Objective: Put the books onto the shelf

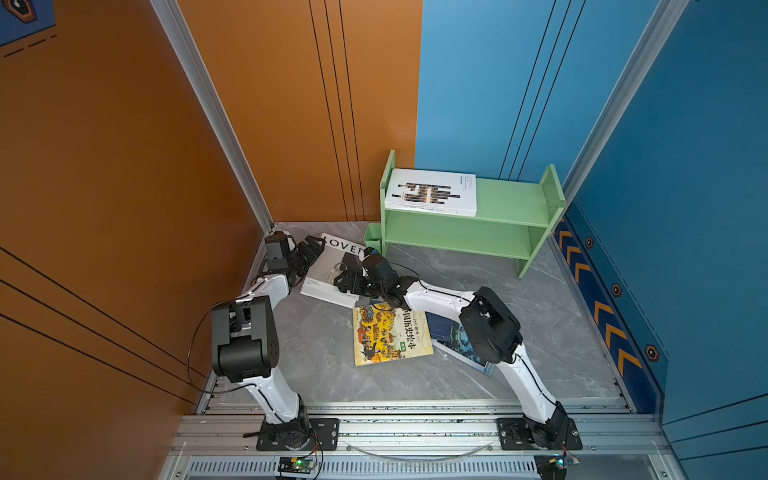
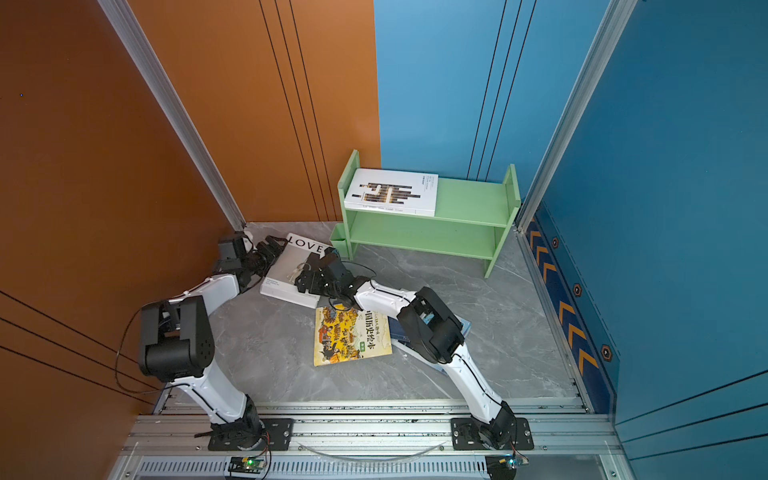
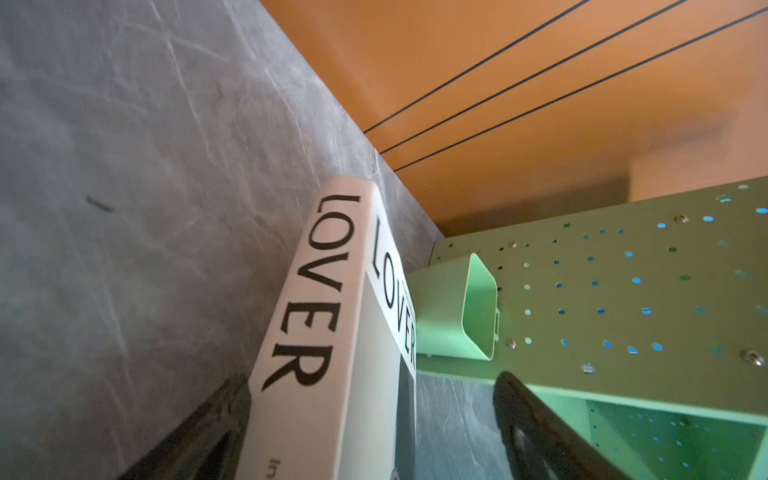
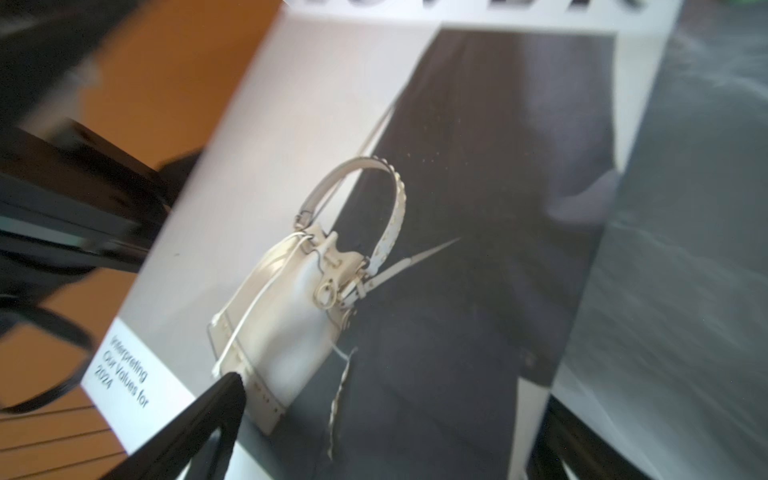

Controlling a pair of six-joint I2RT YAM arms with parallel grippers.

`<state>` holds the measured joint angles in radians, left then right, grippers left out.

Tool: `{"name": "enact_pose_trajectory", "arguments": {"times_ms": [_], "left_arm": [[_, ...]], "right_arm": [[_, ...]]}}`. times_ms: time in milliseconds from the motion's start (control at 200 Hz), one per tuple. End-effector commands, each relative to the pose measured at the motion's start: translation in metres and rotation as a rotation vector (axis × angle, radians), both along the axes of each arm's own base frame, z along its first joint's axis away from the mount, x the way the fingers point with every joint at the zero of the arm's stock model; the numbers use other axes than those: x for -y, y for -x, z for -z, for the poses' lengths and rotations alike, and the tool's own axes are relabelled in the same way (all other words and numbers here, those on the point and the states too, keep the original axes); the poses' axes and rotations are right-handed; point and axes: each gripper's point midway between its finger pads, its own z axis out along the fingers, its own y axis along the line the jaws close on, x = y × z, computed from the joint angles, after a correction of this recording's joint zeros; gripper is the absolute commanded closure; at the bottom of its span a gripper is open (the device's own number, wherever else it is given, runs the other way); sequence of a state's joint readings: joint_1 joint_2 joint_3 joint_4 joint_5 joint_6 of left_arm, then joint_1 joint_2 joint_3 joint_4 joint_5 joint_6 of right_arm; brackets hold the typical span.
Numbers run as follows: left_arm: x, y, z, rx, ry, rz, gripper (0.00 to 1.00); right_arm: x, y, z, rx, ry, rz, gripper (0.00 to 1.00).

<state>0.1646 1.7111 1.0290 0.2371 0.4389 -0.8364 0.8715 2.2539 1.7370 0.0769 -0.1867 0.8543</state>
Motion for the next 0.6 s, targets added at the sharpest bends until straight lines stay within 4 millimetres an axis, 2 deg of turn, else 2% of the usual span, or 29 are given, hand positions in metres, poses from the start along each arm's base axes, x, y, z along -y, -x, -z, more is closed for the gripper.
{"name": "enact_pose_trajectory", "arguments": {"times_ms": [0,50,70,75,80,100,200,431,491,596], "left_arm": [[0.070,0.043,0.012,-0.120,0.190,0.191,0.08],[0.077,0.051,0.008,-0.116,0.197,0.201,0.08],[0.080,0.054,0.005,-0.114,0.198,0.204,0.08],[0.081,0.055,0.005,-0.114,0.200,0.205,0.07],[0.082,0.056,0.005,-0.115,0.200,0.206,0.07],[0.086,0.059,0.004,-0.114,0.202,0.212,0.07],[0.105,0.082,0.004,-0.140,0.188,0.236,0.07],[0.154,0.142,0.031,-0.270,0.117,0.337,0.06],[0.165,0.153,0.037,-0.291,0.111,0.351,0.06],[0.178,0.167,0.050,-0.324,0.063,0.369,0.05]], "right_arm": [[-0.018,0.030,-0.106,0.186,-0.184,-0.128,0.00],[-0.013,0.035,-0.107,0.181,-0.176,-0.133,0.00],[-0.011,0.036,-0.100,0.170,-0.160,-0.131,0.00],[-0.008,0.038,-0.112,0.181,-0.171,-0.130,0.00],[-0.007,0.039,-0.114,0.184,-0.173,-0.128,0.00],[-0.003,0.041,-0.116,0.183,-0.165,-0.123,0.00],[0.021,0.048,-0.110,0.177,-0.095,-0.091,0.00],[0.096,0.063,-0.075,0.134,0.102,0.020,0.00],[0.112,0.064,-0.067,0.122,0.140,0.053,0.00],[0.143,0.067,-0.040,0.074,0.225,0.125,0.00]]}}
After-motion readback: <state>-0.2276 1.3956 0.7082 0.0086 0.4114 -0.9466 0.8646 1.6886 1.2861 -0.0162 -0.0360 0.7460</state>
